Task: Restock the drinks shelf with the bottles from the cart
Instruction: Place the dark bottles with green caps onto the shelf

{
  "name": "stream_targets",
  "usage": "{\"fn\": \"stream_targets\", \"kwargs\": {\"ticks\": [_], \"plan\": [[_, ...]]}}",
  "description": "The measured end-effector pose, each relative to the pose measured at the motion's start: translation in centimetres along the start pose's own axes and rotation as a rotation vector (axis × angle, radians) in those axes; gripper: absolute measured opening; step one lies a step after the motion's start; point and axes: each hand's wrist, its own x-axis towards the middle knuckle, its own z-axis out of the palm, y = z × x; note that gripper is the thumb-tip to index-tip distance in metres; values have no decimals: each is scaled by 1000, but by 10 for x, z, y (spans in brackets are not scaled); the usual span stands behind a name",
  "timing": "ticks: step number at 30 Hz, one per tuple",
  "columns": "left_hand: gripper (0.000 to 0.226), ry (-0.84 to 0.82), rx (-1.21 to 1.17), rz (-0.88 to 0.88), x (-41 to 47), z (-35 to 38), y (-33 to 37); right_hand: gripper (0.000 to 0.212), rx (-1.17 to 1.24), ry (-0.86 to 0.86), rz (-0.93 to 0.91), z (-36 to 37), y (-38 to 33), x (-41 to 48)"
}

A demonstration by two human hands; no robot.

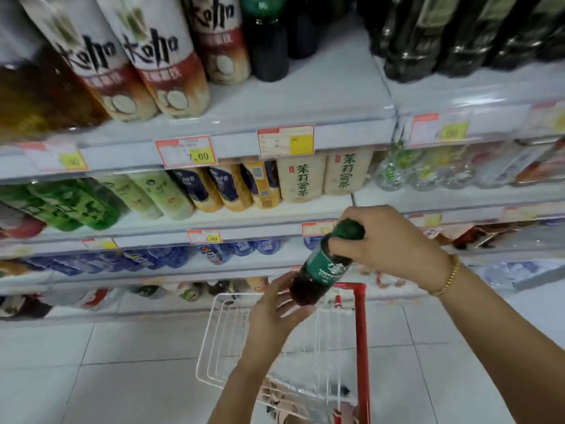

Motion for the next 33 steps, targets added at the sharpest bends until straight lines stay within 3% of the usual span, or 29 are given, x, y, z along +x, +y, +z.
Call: {"fn": "stream_targets", "kwargs": {"ticks": [4, 7, 9, 14, 18, 21, 24, 27, 33], "plan": [[59, -80, 14, 164, 1, 17, 76, 36, 118, 158, -60, -50, -14, -27], [57, -23, 22, 259, 5, 19, 128, 25, 346, 414, -116, -72, -17, -34], [53, 33, 24, 334, 9, 19, 157, 30, 434, 523, -139, -76, -19, -32], [51, 99, 29, 494, 14, 17, 215, 52, 522, 527, -193, -56, -33, -22], [53, 110, 73, 582, 18, 12, 241, 32, 609, 629, -257, -63, -45, -7], [52, 90, 225, 615, 35, 1, 250, 39, 474, 704, -284, -75, -51, 9], [49, 247, 602, 618, 57, -16, 254, 55, 221, 769, -333, -88, -55, 31], [54, 343, 835, 587, 74, -35, 252, 58, 2, 752, -321, -104, -58, 56], [42, 322, 982, 616, 83, -42, 250, 58, -84, 668, -213, -117, -60, 103]]}}
